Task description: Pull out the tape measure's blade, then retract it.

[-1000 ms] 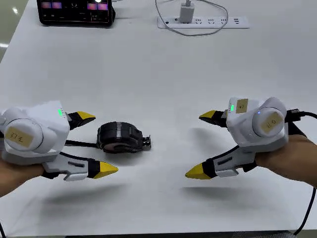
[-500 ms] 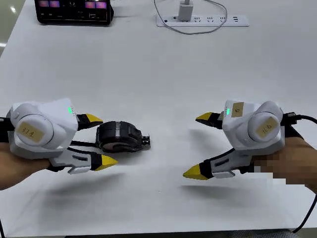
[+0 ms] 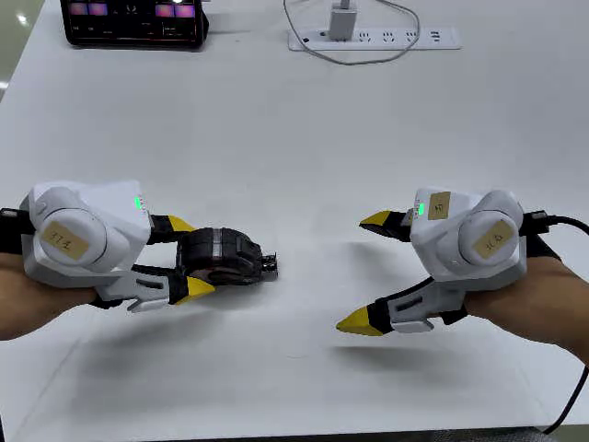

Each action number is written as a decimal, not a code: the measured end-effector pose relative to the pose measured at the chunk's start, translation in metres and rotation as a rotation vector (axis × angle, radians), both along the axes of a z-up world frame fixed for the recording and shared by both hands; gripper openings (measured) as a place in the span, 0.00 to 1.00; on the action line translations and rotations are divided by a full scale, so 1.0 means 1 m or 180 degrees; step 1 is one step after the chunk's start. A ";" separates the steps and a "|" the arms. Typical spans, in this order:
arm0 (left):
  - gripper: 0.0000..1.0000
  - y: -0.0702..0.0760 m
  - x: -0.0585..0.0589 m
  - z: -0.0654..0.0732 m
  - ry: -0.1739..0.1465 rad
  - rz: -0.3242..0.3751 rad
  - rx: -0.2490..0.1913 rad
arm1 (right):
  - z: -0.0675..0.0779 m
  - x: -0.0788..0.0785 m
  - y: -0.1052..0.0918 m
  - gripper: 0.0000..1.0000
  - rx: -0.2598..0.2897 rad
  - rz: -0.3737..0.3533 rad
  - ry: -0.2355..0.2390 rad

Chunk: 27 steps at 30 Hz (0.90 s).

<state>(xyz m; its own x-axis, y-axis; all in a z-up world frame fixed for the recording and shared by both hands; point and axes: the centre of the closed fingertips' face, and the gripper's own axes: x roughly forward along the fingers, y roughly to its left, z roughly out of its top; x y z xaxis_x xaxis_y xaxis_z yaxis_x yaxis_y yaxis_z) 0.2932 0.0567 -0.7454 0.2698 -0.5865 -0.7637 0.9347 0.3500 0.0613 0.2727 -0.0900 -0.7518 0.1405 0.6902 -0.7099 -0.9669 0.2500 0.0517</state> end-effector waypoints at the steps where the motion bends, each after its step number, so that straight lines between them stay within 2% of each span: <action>1: 0.32 0.000 0.000 0.000 -0.0009 -0.0013 0.0012 | 0.000 0.000 0.000 0.76 0.0000 -0.0001 0.0003; 7: 0.31 0.000 0.003 -0.001 -0.0031 -0.0035 0.0035 | -0.002 -0.001 -0.002 0.76 -0.0007 0.0001 0.0008; 8: 0.30 0.000 0.001 -0.001 0.0009 -0.0056 0.0025 | -0.002 -0.002 -0.001 0.75 -0.0001 0.0003 0.0018; 12: 0.27 0.001 0.002 -0.002 -0.0058 -0.0126 0.0078 | -0.001 -0.002 -0.001 0.74 0.0020 -0.0003 0.0024; 27: 0.26 0.002 0.001 -0.002 0.0048 -0.0168 0.0155 | -0.001 -0.001 0.000 0.73 0.0042 0.0004 0.0039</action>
<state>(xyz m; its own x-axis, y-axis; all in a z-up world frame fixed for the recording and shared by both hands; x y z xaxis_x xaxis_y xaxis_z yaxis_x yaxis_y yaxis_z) 0.2947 0.0582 -0.7470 0.2278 -0.5616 -0.7954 0.9527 0.2973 0.0629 0.2713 -0.0903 -0.7531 0.1309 0.6996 -0.7025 -0.9665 0.2479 0.0669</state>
